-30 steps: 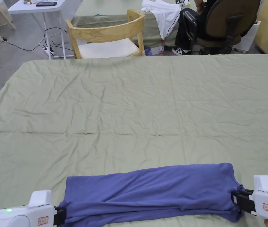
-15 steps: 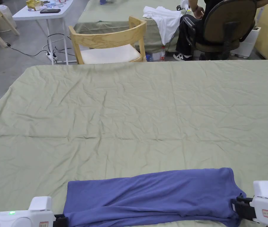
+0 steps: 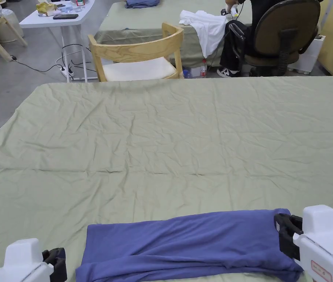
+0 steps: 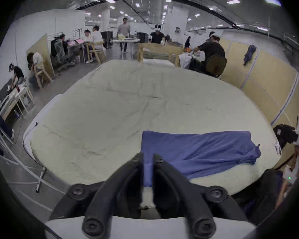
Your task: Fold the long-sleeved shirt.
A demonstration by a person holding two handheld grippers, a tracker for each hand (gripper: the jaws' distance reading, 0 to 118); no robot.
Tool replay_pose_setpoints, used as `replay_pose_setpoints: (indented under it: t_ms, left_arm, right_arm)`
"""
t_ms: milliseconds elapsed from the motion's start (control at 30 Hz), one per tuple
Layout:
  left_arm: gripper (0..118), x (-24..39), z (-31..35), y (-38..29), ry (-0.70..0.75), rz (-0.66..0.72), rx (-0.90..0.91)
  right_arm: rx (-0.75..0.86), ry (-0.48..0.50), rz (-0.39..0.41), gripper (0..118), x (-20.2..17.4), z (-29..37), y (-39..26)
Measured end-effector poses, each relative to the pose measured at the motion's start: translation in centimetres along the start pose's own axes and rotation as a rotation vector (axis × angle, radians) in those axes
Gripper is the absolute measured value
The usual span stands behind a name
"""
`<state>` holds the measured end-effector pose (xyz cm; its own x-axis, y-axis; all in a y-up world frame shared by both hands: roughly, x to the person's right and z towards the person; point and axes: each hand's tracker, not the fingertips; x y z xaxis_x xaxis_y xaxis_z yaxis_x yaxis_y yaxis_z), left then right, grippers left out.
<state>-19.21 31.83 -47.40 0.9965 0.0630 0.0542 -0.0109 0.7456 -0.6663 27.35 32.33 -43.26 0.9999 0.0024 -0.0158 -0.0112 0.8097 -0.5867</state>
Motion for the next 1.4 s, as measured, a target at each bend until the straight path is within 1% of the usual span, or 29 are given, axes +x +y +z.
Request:
replay_pose_setpoints:
  t_ms: [33,133,167,233,267,333,400,467,500,600,633,700,800,967,1033,1067,1100,1133,1167,1200,1267,1400]
  left_arm:
    - [0,-0.1,0.1,-0.2,0.027,-0.038,0.017]
    - [0,0.1,0.4,0.0,-0.034,-0.015,-0.021]
    - [0,-0.1,0.2,0.0,-0.032,-0.02,-0.014]
    - [0,-0.2,0.1,0.3,-0.034,-0.036,-0.024]
    - [0,-0.5,0.0,0.5,-0.046,-0.031,-0.031]
    - [0,-1.5,-0.7,1.0,-0.117,-0.023,-0.068]
    - [0,-2.7,-1.7,1.7,-0.192,0.0,-0.126]
    - [0,-4.6,-3.0,2.4,-0.32,0.07,-0.149]
    - [0,-5.6,-3.7,2.6,-0.361,0.101,-0.159]
    - [0,-8.3,-6.2,3.1,-0.468,0.169,-0.238]
    - [0,-9.2,-7.1,3.1,-0.477,0.19,-0.27]
    - [0,-10.6,-9.0,2.9,-0.566,0.195,-0.334]
    - [0,-11.6,-11.5,2.5,-0.675,0.269,-0.403]
    - [0,-12.9,-14.6,1.6,-0.703,0.335,-0.442]
    - [0,-13.0,-15.3,1.6,-0.692,0.325,-0.444]
    - [6,-13.0,-15.7,1.7,-0.698,0.311,-0.448]
    - [18,-12.9,-16.1,1.9,-0.697,0.308,-0.439]
    - [43,-13.1,-16.5,2.0,-0.682,0.305,-0.427]
    - [74,-13.4,-17.3,2.2,-0.683,0.318,-0.425]
    - [81,-13.6,-18.3,2.2,-0.694,0.343,-0.429]
    - [81,-13.9,-20.0,2.3,-0.696,0.354,-0.443]
    - [80,-13.7,-23.1,1.6,-0.702,0.321,-0.518]
  right_arm:
    - [0.003,0.002,0.005,1,-0.2,0.1,-0.2]
    - [0.033,0.011,-0.014,0,-0.1,0.5,-0.6]
    - [0.012,0.03,-0.016,0,0.0,0.4,-0.4]
    - [0.027,0.025,-0.014,0,0.1,0.5,-0.5]
    - [0.007,0.048,-0.006,0,0.2,0.4,-0.3]
    - [0.013,0.039,0.009,1,0.0,0.4,-0.3]
    - [-0.003,0.059,0.028,1,-0.4,0.4,0.1]
    - [-0.013,0.065,0.046,1,-1.0,0.2,0.2]
    - [-0.022,0.074,0.052,1,-1.4,0.1,0.3]
    - [-0.045,0.093,0.062,1,-2.4,-0.3,0.1]
    - [-0.056,0.095,0.065,1,-2.8,-0.6,0.1]
    - [-0.075,0.106,0.068,1,-3.5,-1.1,0.0]
    - [-0.103,0.118,0.064,1,-4.5,-2.0,0.0]
    - [-0.147,0.123,0.066,1,-5.9,-3.3,0.1]
    - [-0.157,0.124,0.068,1,-6.2,-3.6,0.1]
    - [-0.164,0.123,0.072,1,-6.4,-3.8,0.1]
    - [-0.171,0.124,0.076,1,-6.6,-4.0,0.1]
    - [-0.176,0.125,0.077,1,-6.7,-4.2,0.1]
    - [-0.183,0.127,0.077,1,-6.7,-4.4,0.0]
    - [-0.191,0.128,0.08,1,-6.8,-4.6,-0.1]
    - [-0.199,0.129,0.086,1,-7.0,-4.9,-0.1]
    - [-0.204,0.12,0.088,1,-6.7,-5.2,-0.3]
